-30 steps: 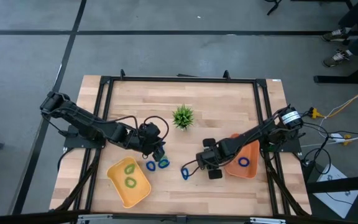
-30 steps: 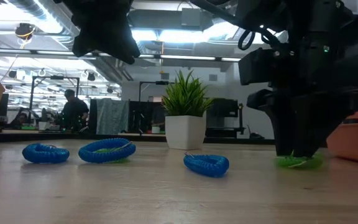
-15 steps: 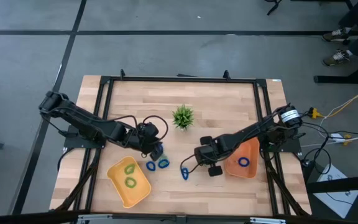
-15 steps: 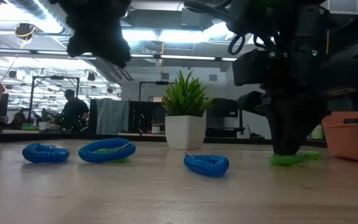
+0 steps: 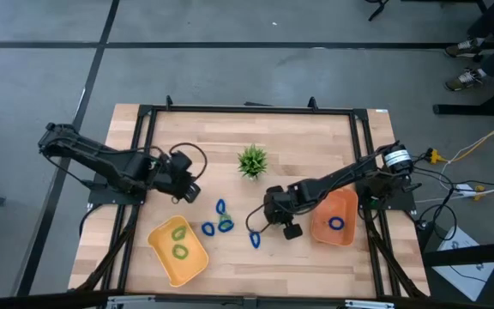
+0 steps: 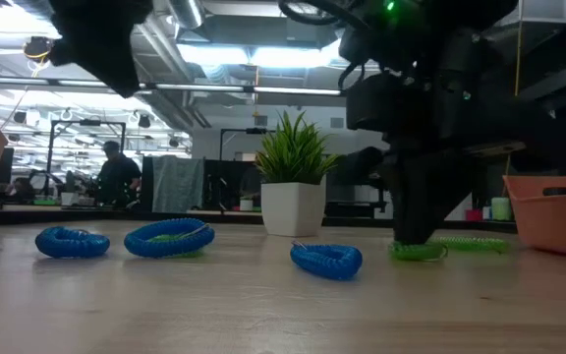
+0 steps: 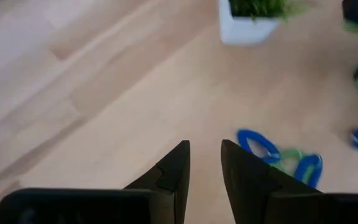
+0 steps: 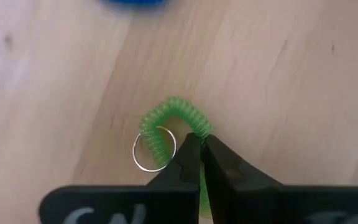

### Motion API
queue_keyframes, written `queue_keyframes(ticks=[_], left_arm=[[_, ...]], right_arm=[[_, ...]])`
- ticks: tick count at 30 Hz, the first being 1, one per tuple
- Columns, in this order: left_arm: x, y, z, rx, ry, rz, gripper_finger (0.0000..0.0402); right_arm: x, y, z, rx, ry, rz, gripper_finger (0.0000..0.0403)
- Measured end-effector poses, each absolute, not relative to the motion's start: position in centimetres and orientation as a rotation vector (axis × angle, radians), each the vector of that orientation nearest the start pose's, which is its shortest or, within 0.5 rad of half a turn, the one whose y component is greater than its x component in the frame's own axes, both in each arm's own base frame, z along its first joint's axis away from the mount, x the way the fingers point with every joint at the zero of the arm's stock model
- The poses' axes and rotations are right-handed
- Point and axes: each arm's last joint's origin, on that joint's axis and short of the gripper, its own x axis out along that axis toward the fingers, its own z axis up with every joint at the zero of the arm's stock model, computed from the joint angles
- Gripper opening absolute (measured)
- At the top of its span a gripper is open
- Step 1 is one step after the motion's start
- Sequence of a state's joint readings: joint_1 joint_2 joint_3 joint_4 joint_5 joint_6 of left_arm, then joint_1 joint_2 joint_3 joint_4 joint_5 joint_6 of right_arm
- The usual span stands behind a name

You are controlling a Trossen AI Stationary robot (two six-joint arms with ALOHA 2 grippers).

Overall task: Sort spring keychains
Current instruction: Put the green spring keychain into the yellow bin

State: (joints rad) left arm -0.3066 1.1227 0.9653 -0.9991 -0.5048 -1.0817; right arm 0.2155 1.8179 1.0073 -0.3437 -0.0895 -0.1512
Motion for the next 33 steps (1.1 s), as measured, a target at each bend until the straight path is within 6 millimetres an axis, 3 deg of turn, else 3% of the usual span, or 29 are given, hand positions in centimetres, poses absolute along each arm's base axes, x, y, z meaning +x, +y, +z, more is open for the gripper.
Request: queue_keyframes(ticks=[5,11,16,21,27,33], left_arm=[[18.7,-5.2,27.9,-0.488,0.720,0.699,0.0086],[19.8,-5.5,25.4,-0.519,0.679,0.590,0.0086],[20.3,-5.1,23.5,-0.589,0.680,0.543,0.0086],[21.1,-5.1,24.0,-0.635,0.638,0.442,0.0086],[22.2,-5.6,24.6,-0.677,0.577,0.322,0.0086],[23.5,-5.9,24.3,-0.655,0.539,0.289,0.0086]], right_arm=[[32.9,6.5,13.3,-0.142,1.118,0.384,0.0006],[33.0,6.3,13.4,-0.105,1.131,0.351,0.0006],[32.7,6.3,14.7,-0.111,1.132,0.303,0.0006],[31.9,6.4,16.8,-0.153,1.076,0.267,0.0006],[30.9,5.5,18.9,-0.235,1.000,0.039,0.0005],[31.2,5.2,19.9,-0.231,0.907,-0.089,0.0008]])
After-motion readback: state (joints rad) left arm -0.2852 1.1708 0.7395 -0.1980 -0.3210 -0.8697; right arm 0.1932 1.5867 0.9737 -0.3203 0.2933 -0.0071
